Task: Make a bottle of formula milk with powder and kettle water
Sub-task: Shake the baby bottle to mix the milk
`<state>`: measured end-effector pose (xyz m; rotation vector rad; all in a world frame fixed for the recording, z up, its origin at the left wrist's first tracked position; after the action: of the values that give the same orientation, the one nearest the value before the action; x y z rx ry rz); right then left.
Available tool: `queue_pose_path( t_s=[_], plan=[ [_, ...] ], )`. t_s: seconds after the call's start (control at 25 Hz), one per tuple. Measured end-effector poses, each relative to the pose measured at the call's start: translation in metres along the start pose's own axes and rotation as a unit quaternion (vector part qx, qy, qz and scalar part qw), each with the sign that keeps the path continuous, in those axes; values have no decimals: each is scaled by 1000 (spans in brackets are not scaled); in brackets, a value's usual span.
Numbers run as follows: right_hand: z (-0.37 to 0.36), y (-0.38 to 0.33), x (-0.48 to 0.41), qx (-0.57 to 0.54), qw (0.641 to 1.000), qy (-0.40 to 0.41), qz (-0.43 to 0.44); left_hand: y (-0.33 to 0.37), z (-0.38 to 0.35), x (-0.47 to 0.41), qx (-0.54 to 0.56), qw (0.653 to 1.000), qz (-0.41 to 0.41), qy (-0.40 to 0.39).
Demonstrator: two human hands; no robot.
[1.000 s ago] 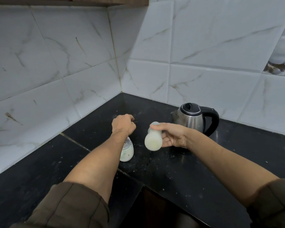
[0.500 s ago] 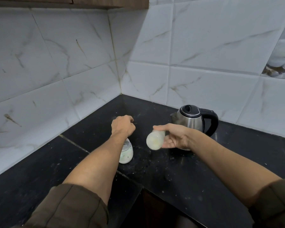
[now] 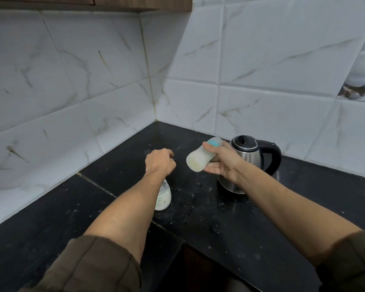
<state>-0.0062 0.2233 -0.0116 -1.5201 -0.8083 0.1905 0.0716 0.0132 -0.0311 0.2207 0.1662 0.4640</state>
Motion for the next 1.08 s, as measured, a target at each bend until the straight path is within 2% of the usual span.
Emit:
queue_pose_path(
  t_s=[0.04, 0.16, 0.2, 0.32, 0.48, 0.64, 0.8, 0.96, 1.0, 1.08],
  plan=[
    [0, 1, 1, -7, 1000, -4, 17, 0, -1, 0, -1, 1000, 0, -1],
    [0, 13, 6, 104, 988, -109, 16, 0, 0, -2, 4, 1000, 4, -5],
    [1, 14, 6, 117, 985, -120, 27, 0, 0, -3, 5, 1000, 4, -4],
    [3, 12, 5, 25, 996, -63, 49, -2, 1, -4, -2, 1000, 2, 2],
    [2, 22, 5, 140, 980, -140, 20, -2, 0, -6, 0, 1000, 3, -2],
    [4, 19, 0, 50, 997, -46, 38, -2, -1, -9, -6, 1000, -2, 2],
    [5, 24, 1, 160, 977, -140, 1, 0, -5, -11, 4, 1000, 0, -5],
    [7, 20, 0, 26, 999, -28, 16, -4, -6, -11, 1, 1000, -2, -2],
    [6, 20, 1, 41, 999, -33, 5, -4, -6, -12, 2, 1000, -1, -3],
    [5, 24, 3, 134, 983, -123, -31, -2, -7, -12, 5, 1000, 0, -7]
  ],
)
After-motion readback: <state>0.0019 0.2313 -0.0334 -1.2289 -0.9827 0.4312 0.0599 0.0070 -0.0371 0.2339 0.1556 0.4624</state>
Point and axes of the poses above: each hand's wrist, its own x-axis away from the middle knuckle, its own z-axis out of the back of the hand, y = z × x, the point moved 1 cm from there along -x, towards the middle knuckle, and after that the axes turned 5 degrees about -z, right-handed, at the moved point
